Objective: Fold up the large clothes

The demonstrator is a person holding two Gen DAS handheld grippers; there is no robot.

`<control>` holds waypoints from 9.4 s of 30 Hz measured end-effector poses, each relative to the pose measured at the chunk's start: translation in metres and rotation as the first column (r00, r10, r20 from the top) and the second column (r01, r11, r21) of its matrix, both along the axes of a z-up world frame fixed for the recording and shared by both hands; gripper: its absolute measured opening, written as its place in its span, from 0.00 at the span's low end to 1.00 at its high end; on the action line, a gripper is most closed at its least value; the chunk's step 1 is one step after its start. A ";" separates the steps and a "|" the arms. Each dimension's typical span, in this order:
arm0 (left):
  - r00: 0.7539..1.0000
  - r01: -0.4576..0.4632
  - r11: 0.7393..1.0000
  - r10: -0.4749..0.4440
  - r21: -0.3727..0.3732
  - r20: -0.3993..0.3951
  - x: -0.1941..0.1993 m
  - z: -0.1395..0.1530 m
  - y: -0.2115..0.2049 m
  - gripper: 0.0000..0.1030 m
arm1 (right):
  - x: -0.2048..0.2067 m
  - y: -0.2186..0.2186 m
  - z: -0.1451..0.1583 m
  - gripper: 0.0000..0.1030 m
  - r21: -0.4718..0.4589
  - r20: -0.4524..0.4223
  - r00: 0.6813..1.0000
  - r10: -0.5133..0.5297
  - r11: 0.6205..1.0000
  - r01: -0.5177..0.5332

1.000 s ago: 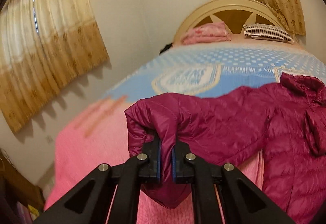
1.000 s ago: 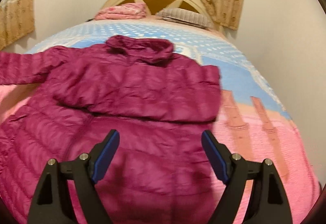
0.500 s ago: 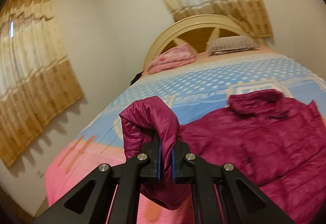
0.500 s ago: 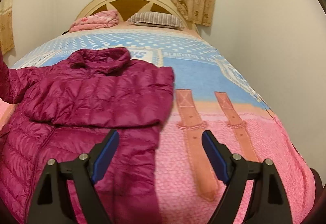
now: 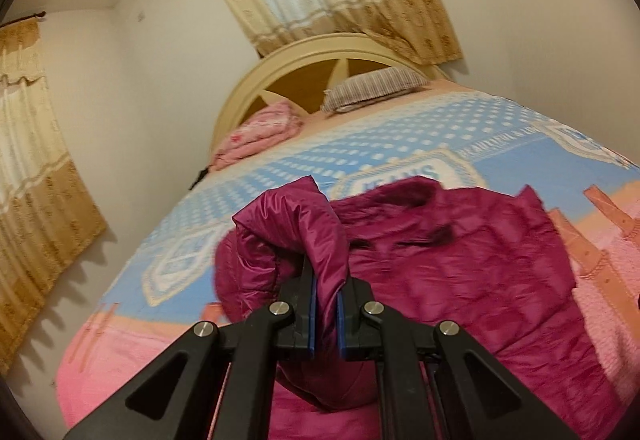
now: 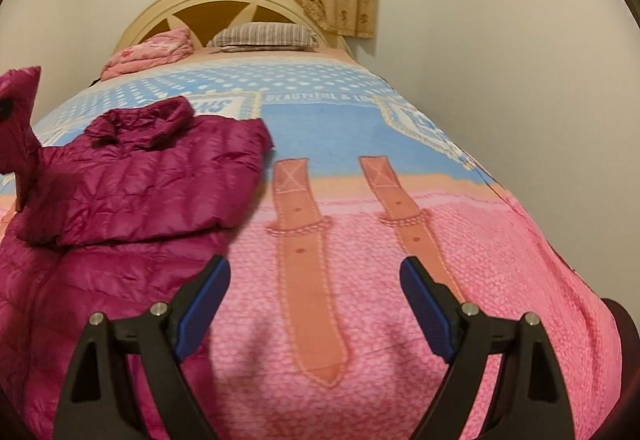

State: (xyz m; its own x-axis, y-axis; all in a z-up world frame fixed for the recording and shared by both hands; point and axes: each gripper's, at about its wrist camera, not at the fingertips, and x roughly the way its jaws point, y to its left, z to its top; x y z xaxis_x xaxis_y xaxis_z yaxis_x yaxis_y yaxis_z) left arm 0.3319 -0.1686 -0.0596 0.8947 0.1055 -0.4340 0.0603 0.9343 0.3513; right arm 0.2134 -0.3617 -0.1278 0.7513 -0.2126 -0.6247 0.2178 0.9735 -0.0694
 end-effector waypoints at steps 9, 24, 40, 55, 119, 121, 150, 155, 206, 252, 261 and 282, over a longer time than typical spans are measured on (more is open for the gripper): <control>0.995 0.064 0.998 -0.064 -0.007 -0.079 0.009 -0.048 -0.040 0.10 | 0.002 -0.012 -0.016 0.86 0.036 0.001 1.000 -0.025 0.999 0.025; 0.997 0.077 0.996 -0.077 0.048 0.000 -0.001 -0.044 -0.055 0.97 | 0.007 -0.009 -0.033 0.86 0.043 -0.019 1.000 -0.017 0.999 0.018; 0.978 -0.197 0.980 0.199 0.040 -0.060 0.053 -0.057 0.097 0.97 | 0.022 0.022 -0.001 0.80 0.096 -0.023 0.996 0.083 0.992 -0.081; 0.879 -0.451 0.893 0.447 0.015 -0.164 0.158 -0.088 0.178 0.97 | 0.112 0.152 0.022 0.60 0.080 -0.024 0.959 0.284 0.956 -0.281; 0.919 -0.308 0.946 0.268 -0.101 -0.290 0.128 -0.086 0.176 0.97 | 0.140 0.136 -0.035 0.76 0.126 -0.141 0.953 0.268 0.960 -0.251; 0.922 -0.291 0.951 0.249 -0.108 -0.296 0.129 -0.087 0.169 0.97 | 0.141 0.134 -0.036 0.77 0.120 -0.152 0.948 0.279 0.958 -0.262; 0.933 -0.234 0.957 0.171 -0.171 -0.317 0.174 -0.048 0.171 0.97 | 0.196 0.112 0.010 0.88 0.108 -0.130 0.946 0.298 0.952 -0.285; 0.940 -0.206 0.964 0.148 -0.165 -0.308 0.211 -0.043 0.152 0.97 | 0.224 0.109 0.007 0.88 0.110 -0.154 0.944 0.293 0.954 -0.278; 0.936 0.015 0.974 -0.093 -0.226 -0.339 0.241 -0.080 0.121 0.22 | 0.287 0.119 -0.038 0.08 -0.120 -0.300 0.882 0.362 0.904 -0.412; 0.912 -0.155 0.964 0.054 -0.218 -0.407 0.282 -0.121 0.089 0.82 | 0.316 0.137 -0.032 0.57 0.190 -0.193 0.932 0.307 0.944 -0.272; 0.913 -0.151 0.971 0.065 -0.187 -0.402 0.284 -0.134 0.086 0.85 | 0.312 0.142 -0.046 0.57 0.126 -0.177 0.936 0.303 0.950 -0.284; 0.910 -0.161 0.969 0.073 -0.186 -0.409 0.286 -0.137 0.090 0.89 | 0.314 0.148 -0.054 0.59 0.072 -0.186 0.939 0.290 0.957 -0.282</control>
State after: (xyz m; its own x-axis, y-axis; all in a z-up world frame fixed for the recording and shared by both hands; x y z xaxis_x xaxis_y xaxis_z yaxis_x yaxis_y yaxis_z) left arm 0.6180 -0.0789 -0.1966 0.6309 0.0655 -0.7731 0.0386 0.9925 0.1156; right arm 0.5273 -0.2133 -0.1814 0.6408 0.0242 -0.7673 -0.0837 0.9957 -0.0385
